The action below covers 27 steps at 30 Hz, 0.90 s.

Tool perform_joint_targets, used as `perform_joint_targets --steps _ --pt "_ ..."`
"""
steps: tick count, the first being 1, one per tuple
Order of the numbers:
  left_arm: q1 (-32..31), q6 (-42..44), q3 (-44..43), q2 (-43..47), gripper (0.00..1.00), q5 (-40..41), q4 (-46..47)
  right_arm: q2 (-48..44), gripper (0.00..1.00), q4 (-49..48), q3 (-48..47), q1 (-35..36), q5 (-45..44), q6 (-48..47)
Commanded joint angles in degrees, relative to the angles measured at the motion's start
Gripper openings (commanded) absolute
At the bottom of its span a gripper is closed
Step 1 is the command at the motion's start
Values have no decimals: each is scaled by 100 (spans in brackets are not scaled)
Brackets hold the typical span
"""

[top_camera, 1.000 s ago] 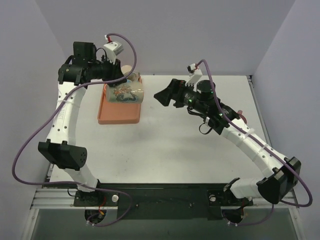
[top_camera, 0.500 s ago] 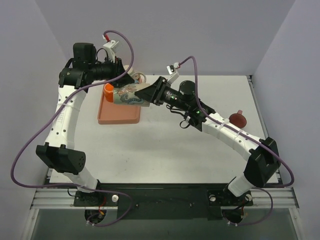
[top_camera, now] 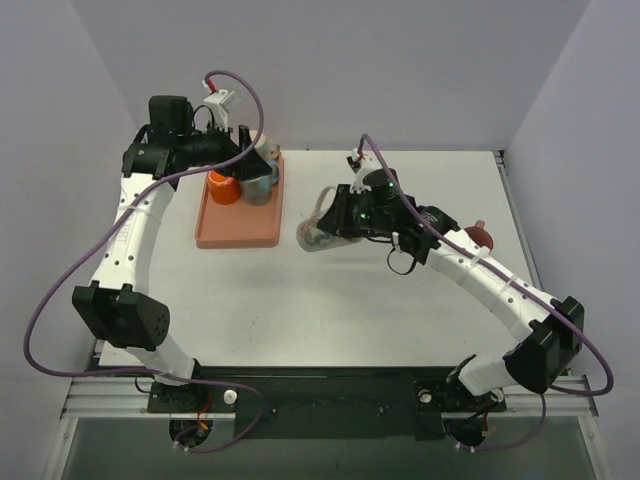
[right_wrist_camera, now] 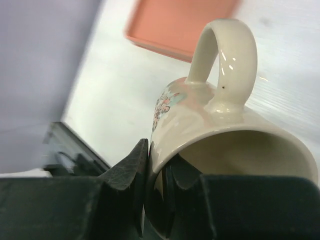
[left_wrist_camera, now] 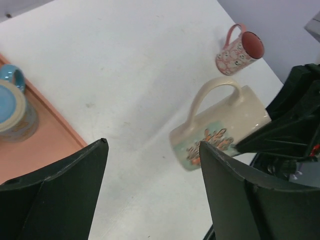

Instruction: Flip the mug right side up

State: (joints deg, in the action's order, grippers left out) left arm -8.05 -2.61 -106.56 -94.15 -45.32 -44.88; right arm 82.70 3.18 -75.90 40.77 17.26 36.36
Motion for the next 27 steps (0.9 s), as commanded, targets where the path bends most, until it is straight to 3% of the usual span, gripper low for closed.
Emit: perform_joint_targets --steps 1,4,8,14,21,27 --pt "146 585 -478 46 84 777 -29 -825 0 1736 -206 -358 -1337 -1401" --pt "120 1278 -550 -33 85 1805 -231 -685 0 3095 -372 -807 -2216 -1737" --pt "111 1710 -532 -156 85 2887 -381 34 0 3970 -575 -1194 -3358 -2308" --pt "6 2001 -418 -402 85 4021 -504 913 0 3883 -838 -1686 -3641 -2529" --pt "-30 2405 -348 -718 85 4356 -478 1924 0 3787 -1287 -1933 -3748 -2362" --pt "-38 2836 -356 -1131 84 4471 -363 1935 0 3225 -910 -2196 -3238 -1932"
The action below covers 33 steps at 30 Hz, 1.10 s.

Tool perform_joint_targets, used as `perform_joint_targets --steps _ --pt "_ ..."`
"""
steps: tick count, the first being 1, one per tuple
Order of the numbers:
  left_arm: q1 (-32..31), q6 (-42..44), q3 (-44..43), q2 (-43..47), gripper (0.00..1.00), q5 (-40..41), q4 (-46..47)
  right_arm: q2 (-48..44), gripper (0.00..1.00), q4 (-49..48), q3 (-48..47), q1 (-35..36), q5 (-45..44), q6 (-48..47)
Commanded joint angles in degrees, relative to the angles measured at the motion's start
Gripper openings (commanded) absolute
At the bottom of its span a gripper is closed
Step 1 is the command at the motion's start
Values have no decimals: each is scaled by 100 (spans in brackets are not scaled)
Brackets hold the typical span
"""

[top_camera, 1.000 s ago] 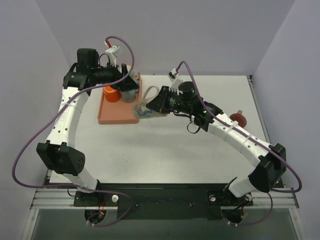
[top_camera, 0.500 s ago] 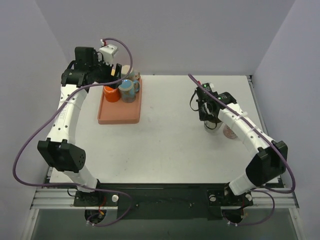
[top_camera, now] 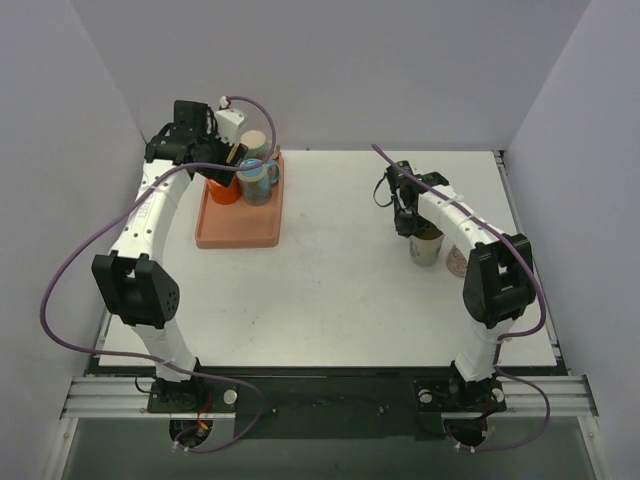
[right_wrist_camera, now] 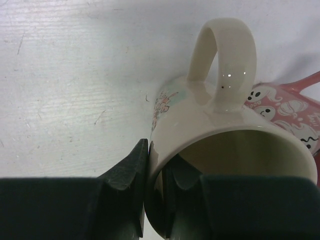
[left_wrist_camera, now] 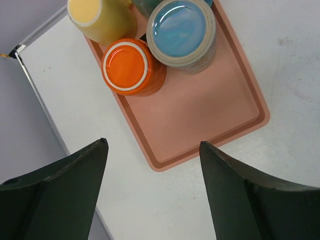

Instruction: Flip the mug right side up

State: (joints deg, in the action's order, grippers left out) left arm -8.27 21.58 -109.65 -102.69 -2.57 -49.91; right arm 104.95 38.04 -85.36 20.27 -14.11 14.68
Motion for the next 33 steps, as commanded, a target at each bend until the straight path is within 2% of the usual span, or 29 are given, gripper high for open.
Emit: perform_joint_targets --steps 1,5,8,10,13,17,19,21,25,33 --pt "-16 452 -48 -356 84 56 192 -343 0 -419 185 -164 -40 272" --pt "-122 452 -153 -558 84 -332 368 -387 0 -491 336 -190 -66 185" --pt "-428 540 -478 -821 84 -236 403 -326 2 -491 371 -199 -127 158" --pt "-639 566 -873 -1094 84 -191 377 -325 11 -491 406 -217 -127 193" --pt "-877 514 -1653 -1725 84 -262 316 -509 39 -482 450 -225 -92 299" --pt "-1132 522 -2927 -2823 83 -25 140 -773 51 -438 398 -199 57 273" --pt "-1159 540 -3630 -3333 83 72 96 -870 53 -280 284 -190 31 238" --pt "-1168 592 -3966 -3660 83 186 235 -967 56 -122 178 -164 -22 194" --pt "-1177 750 -3986 -3960 83 380 728 -1134 58 168 -7 -59 -4 36" --pt "-1142 900 -3994 -4346 76 634 1308 -1494 58 309 90 117 -22 -61"
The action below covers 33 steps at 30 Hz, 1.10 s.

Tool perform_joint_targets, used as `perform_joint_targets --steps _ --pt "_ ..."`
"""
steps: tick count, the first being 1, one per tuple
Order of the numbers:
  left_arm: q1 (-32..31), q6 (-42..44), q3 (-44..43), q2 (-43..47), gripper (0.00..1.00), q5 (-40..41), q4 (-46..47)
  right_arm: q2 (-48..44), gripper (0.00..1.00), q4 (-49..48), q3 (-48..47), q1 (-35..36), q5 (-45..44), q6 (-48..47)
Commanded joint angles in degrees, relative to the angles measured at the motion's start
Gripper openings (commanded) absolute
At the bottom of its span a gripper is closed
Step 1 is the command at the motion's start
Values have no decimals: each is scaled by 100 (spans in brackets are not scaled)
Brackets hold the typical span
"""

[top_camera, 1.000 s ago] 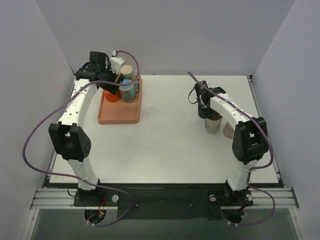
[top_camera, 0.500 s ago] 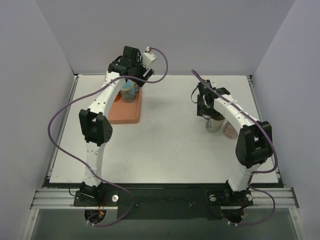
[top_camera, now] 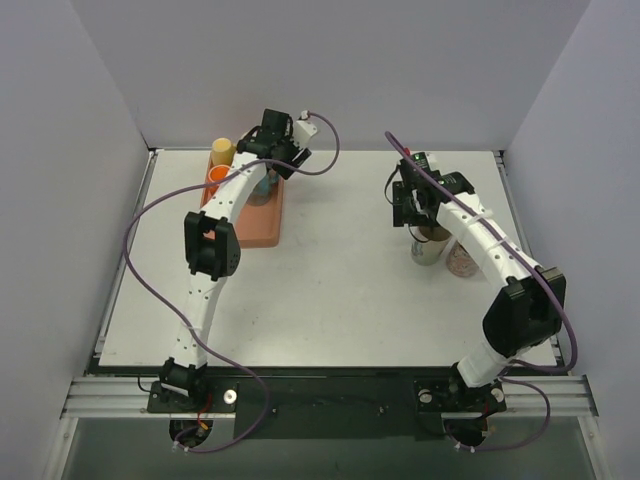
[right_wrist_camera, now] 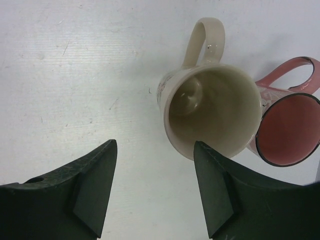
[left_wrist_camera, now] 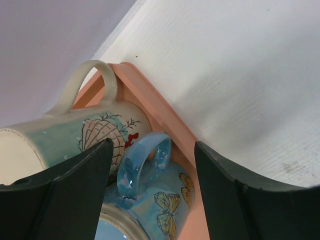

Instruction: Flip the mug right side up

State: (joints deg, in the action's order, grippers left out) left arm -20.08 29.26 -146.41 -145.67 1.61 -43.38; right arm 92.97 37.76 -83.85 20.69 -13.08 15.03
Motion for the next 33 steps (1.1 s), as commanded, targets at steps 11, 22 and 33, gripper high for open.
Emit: perform_joint_targets --steps 11,22,33 --pt "249 142 -151 -278 67 279 128 -455 59 460 -140 137 -292 -123" --pt "241 229 86 38 33 -108 -514 -551 59 575 -448 146 -309 -254" --pt "320 335 -37 -58 33 -20 -1287 -754 59 575 -333 146 -414 -334"
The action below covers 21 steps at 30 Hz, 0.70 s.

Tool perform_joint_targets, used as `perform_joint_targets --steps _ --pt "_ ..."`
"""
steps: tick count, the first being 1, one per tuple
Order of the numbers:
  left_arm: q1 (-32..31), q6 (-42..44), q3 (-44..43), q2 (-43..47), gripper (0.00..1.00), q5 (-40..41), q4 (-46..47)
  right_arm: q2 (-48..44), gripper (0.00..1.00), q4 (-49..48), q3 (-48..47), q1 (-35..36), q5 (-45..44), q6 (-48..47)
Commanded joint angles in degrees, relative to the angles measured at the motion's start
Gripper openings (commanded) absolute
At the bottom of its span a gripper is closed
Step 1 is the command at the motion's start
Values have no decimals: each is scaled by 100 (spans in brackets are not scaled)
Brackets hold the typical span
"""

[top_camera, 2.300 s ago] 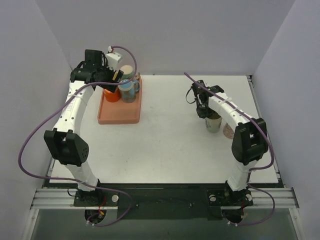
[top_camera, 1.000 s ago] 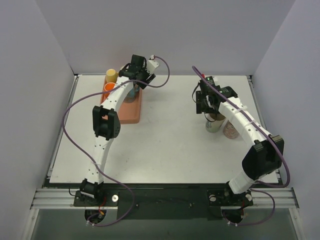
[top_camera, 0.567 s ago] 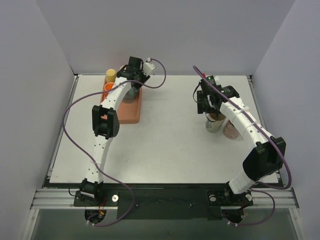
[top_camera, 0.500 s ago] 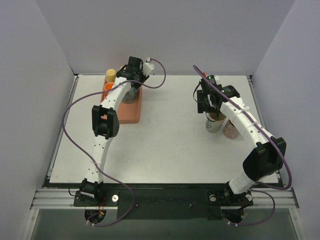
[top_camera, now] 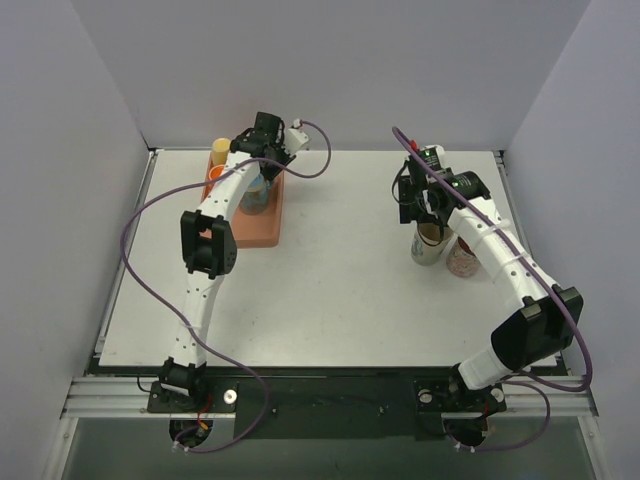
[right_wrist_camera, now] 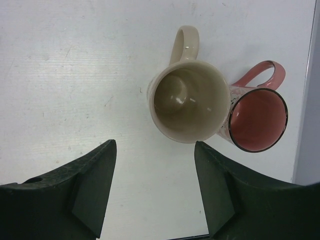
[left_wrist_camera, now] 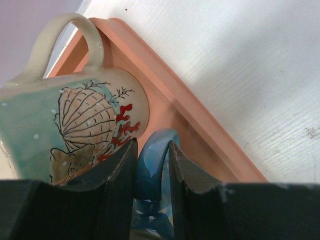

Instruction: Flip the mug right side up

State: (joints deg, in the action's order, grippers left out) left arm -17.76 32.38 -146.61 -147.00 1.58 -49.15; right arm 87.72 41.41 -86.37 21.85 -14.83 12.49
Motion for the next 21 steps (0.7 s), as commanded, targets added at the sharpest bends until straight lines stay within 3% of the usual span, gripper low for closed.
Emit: perform_joint_targets --steps 1,11,13,16,19,21 --pt "88 14 -17 75 33 -35 -737 -255 59 201 -65 30 -240 -89" --pt "132 31 -26 75 49 -149 -1061 -300 59 113 41 30 -117 8" --pt "167 5 -9 75 48 -158 -1132 -300 59 104 24 39 -108 25" --pt "255 -144 0 101 34 -306 -1089 -326 59 96 15 30 -82 17" --pt "291 -188 -8 189 8 -466 -1114 -344 59 87 -3 39 -108 17" --pt "291 -223 -26 285 0 -589 -1254 -379 59 87 -3 30 -143 -1"
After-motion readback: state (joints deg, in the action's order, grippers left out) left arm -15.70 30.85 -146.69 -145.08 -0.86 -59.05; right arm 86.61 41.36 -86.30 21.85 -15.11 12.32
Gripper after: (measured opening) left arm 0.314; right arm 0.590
